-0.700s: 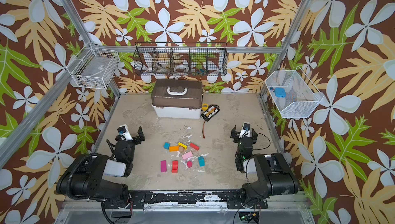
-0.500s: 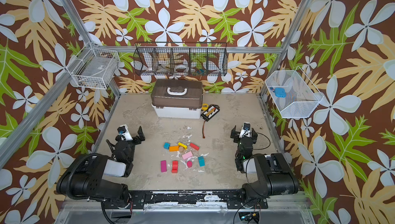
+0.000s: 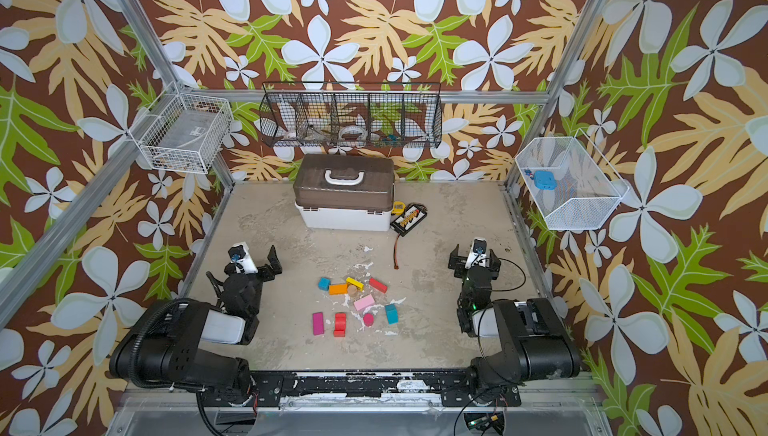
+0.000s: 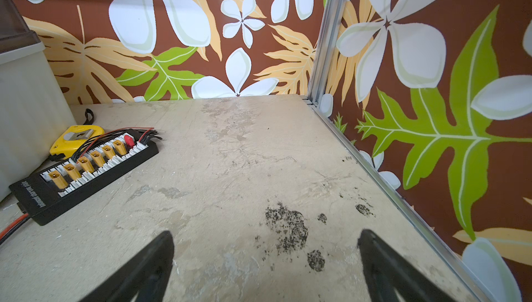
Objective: Build the wood block tower
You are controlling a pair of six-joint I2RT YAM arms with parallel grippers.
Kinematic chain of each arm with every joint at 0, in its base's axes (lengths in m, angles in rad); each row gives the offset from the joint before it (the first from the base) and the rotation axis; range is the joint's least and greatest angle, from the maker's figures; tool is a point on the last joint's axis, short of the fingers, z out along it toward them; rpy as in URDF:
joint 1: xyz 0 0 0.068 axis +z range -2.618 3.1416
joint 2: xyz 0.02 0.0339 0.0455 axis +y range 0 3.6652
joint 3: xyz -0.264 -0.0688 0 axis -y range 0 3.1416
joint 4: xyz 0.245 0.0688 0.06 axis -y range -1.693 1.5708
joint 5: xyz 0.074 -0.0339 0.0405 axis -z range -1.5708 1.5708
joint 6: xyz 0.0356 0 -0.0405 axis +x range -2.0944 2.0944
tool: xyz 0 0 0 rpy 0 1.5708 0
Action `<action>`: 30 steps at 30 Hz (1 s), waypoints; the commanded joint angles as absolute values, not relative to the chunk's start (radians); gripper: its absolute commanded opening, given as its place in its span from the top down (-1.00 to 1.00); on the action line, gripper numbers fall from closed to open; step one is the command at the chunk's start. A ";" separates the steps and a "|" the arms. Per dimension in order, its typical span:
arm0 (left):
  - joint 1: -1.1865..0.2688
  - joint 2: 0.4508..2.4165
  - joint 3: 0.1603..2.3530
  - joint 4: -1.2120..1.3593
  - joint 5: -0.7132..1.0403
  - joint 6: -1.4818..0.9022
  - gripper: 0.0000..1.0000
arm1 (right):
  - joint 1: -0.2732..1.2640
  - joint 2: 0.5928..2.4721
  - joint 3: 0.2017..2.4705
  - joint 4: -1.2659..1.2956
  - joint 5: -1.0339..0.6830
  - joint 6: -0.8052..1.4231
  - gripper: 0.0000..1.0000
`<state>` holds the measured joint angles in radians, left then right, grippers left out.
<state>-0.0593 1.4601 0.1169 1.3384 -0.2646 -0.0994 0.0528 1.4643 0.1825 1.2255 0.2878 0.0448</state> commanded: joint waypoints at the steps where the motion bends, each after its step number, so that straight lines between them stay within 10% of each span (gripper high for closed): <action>1: -0.057 1.458 0.116 1.381 -0.270 -0.101 -0.99 | 0.054 1.465 0.186 1.225 0.288 0.044 -0.99; 10: -0.057 1.427 0.122 1.355 -0.166 -0.055 -0.99 | 0.059 1.431 0.186 1.223 0.290 0.030 -0.99; 14: -0.057 1.126 0.176 0.948 -0.209 -0.159 -0.99 | 0.072 1.214 0.377 0.585 0.367 0.181 -0.99; 30: -0.055 0.490 0.127 0.435 -0.095 -0.539 -0.99 | 0.080 0.876 0.374 0.432 -0.290 0.533 -0.99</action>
